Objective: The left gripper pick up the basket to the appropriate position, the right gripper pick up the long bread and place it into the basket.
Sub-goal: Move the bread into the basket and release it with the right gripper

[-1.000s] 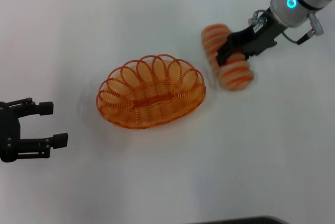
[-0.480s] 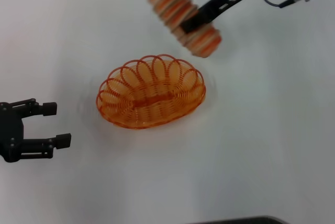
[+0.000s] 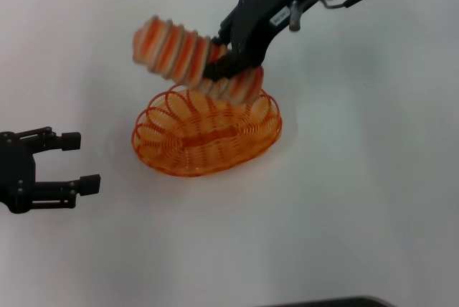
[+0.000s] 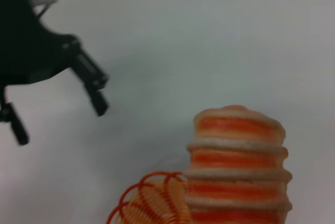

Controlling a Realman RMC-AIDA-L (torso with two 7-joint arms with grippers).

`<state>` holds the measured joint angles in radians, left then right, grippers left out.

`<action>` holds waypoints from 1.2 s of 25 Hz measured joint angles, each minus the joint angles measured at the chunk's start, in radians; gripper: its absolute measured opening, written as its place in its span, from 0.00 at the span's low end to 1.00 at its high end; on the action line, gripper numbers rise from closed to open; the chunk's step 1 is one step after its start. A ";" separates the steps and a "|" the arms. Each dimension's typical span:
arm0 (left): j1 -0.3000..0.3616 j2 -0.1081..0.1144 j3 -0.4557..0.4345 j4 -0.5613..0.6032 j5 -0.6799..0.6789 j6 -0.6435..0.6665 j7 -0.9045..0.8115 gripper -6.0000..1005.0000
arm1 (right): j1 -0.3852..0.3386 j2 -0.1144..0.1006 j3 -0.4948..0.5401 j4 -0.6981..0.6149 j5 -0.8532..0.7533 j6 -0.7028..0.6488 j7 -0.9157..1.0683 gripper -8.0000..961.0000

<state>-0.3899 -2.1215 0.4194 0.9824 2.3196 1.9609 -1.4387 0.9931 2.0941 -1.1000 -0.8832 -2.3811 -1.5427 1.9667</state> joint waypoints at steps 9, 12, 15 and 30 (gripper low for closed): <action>-0.012 0.000 -0.008 -0.001 0.000 -0.013 -0.003 0.88 | 0.006 0.005 -0.143 0.000 -0.022 0.016 -0.001 0.41; -0.016 0.000 -0.008 -0.006 0.000 -0.016 -0.003 0.88 | 0.005 0.005 -0.162 0.001 -0.025 0.005 0.003 0.39; -0.020 0.000 -0.008 -0.011 0.000 -0.016 -0.004 0.88 | 0.002 0.005 -0.175 0.002 -0.031 0.005 0.018 0.38; -0.033 0.000 -0.010 -0.038 0.000 -0.020 -0.004 0.88 | -0.022 0.001 -0.176 0.009 -0.029 0.028 0.097 0.79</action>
<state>-0.4229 -2.1215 0.4095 0.9446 2.3194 1.9412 -1.4432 0.9710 2.0955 -1.2763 -0.8747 -2.4105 -1.5149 2.0641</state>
